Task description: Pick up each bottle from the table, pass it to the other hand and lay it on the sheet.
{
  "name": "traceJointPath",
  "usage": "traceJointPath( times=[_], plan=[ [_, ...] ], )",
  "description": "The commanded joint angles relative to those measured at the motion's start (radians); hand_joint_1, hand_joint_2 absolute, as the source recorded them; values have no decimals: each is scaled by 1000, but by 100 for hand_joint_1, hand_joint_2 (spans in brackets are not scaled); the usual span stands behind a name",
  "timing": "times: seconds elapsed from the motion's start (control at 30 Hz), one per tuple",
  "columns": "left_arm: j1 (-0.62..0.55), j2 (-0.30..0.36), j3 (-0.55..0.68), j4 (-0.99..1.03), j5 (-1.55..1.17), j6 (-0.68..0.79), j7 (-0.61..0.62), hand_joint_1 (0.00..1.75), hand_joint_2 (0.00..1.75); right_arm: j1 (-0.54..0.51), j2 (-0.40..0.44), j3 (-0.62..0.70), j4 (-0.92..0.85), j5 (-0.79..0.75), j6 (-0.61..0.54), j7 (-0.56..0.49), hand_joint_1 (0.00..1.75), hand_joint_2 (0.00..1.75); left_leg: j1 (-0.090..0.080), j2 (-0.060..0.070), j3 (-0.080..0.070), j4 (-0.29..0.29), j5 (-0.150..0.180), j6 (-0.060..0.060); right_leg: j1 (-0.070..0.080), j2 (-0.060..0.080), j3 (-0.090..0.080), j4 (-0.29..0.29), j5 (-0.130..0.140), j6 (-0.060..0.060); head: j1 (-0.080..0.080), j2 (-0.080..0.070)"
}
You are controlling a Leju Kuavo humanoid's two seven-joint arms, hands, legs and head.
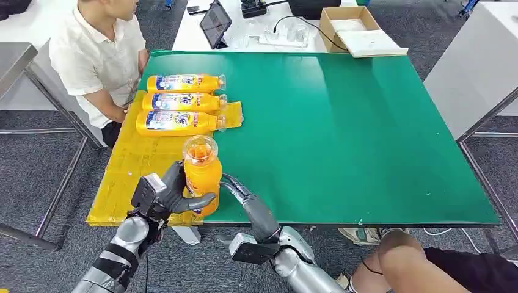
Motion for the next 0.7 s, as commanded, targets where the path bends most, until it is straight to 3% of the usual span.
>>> traceJointPath(
  times=[0.03,0.13,0.27,0.43,0.53,0.7],
  plan=[
    [-121,45,-57,89,-360,288,74,175,175,-38,-17,20,27,-23,-37,-32,0,175,1,0,1,0,0,-1,1,-2,1,0,-1,-1,0,0],
    [-187,32,-61,157,-567,447,130,175,175,-30,-12,-9,15,-14,-39,-32,0,175,1,-2,1,0,0,-1,1,-3,1,0,-1,-1,0,0],
    [-273,7,-105,257,-772,507,215,175,175,-5,-8,-42,4,8,-29,-32,0,175,1,-3,2,0,0,-2,1,-5,4,0,-2,-2,0,0],
    [-364,-60,-137,397,-855,467,299,175,175,72,-17,-120,-142,-13,-67,-32,0,175,1,-7,3,1,0,-2,1,-8,5,0,-2,-2,0,0],
    [-389,-53,-102,466,-878,508,326,175,175,153,-34,-168,-298,1,-81,-4,0,175,1,-3,2,0,0,-2,1,-5,4,0,-2,-1,0,0],
    [-509,-59,-98,669,-928,377,400,175,175,216,-43,-215,-370,12,-45,40,0,175,1,-3,2,0,0,-2,1,-5,3,0,-2,-1,0,0]
  ],
)
